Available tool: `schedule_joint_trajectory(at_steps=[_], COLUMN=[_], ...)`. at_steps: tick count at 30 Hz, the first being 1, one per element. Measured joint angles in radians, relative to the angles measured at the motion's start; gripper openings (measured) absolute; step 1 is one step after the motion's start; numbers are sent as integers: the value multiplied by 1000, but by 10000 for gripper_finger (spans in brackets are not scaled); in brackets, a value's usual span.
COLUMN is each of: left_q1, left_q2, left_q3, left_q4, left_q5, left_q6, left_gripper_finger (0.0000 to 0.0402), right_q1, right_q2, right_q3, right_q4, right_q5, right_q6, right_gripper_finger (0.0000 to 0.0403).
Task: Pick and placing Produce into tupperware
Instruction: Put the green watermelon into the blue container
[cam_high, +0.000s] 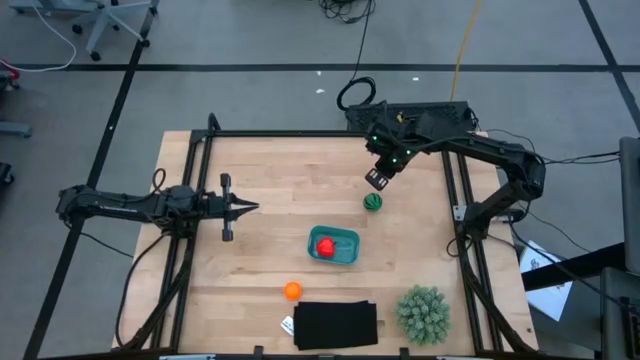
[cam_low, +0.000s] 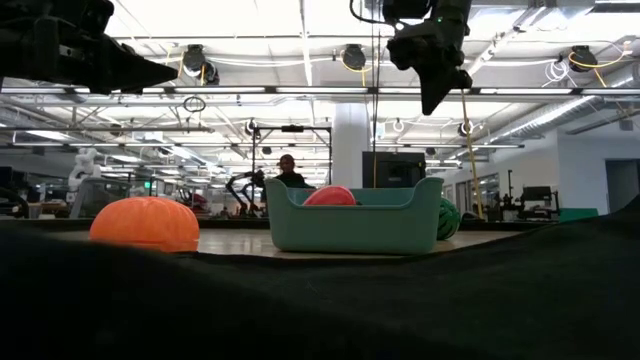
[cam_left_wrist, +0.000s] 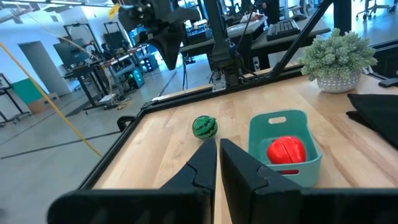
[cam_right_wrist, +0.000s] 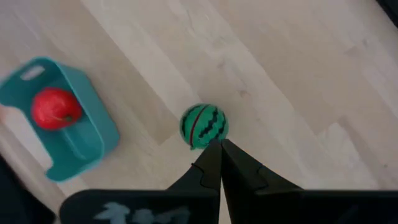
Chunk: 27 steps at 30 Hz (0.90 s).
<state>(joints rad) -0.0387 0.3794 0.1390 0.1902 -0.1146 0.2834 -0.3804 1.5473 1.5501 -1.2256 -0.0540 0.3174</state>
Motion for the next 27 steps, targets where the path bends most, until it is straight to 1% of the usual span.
schedule_joint_trajectory(at_steps=[4,15,18,22,27], left_q1=[0,0,0,0,0], left_q2=[0,0,0,0,0], left_q3=[0,0,0,0,0], left_q4=[0,1,0,-4,-6], left_q5=[0,0,0,0,0], left_q6=[3,3,2,2,0], left_gripper_finger=[26,26,26,26,26], right_q1=[26,42,42,42,41], right_q2=[32,115,118,117,117], right_q3=[0,0,0,0,-1], right_q4=[-40,-29,-19,10,18], right_q5=[-3,-4,-4,-4,-6], right_q6=[-24,-64,-68,-68,-43], right_gripper_finger=[0,0,9,43,118])
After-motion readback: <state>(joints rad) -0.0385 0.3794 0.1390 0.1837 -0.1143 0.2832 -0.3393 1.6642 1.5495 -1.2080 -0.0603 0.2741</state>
